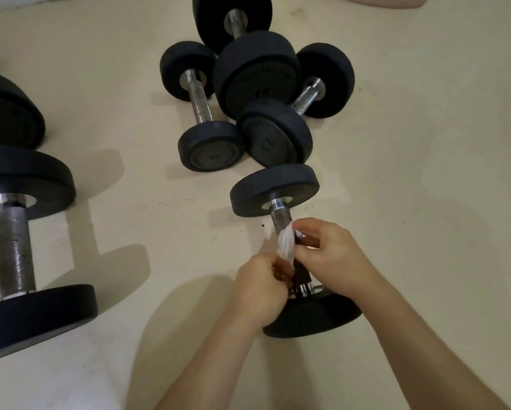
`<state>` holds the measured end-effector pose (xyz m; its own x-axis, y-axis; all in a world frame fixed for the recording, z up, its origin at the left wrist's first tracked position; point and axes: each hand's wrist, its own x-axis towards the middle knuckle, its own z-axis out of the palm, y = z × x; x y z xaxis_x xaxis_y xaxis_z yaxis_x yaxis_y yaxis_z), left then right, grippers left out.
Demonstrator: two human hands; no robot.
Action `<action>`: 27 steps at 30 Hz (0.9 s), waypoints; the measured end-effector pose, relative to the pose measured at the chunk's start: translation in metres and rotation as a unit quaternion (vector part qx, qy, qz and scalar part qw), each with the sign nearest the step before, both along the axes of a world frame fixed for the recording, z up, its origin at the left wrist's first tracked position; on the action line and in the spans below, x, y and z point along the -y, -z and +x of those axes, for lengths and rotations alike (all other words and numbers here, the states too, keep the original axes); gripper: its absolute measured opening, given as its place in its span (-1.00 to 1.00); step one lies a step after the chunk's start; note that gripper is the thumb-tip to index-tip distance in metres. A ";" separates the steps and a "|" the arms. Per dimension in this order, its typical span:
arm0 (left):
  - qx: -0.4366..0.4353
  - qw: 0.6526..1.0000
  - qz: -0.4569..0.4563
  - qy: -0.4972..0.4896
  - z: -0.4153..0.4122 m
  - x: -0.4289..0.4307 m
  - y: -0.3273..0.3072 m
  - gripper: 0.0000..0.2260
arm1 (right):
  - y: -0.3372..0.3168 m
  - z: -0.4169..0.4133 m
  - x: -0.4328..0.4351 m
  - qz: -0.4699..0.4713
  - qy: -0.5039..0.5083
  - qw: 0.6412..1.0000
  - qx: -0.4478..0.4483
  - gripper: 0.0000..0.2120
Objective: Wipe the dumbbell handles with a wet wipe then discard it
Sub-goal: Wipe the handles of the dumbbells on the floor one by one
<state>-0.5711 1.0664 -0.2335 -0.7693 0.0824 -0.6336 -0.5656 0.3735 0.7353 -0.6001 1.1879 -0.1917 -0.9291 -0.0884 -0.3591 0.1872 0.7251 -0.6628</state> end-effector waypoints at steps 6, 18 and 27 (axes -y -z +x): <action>-0.188 0.973 -0.098 0.096 -0.030 0.015 -0.037 -0.69 | 0.004 -0.018 -0.012 0.157 0.028 0.987 -0.011 -0.75; -0.340 0.895 -0.262 0.122 -0.086 0.038 -0.031 -0.57 | 0.011 -0.009 -0.030 0.082 -0.005 0.995 0.052 -0.86; -0.252 0.941 -0.221 0.048 -0.029 0.117 -0.029 -0.34 | 0.033 -0.001 0.058 -0.002 -0.043 0.999 -0.022 -0.89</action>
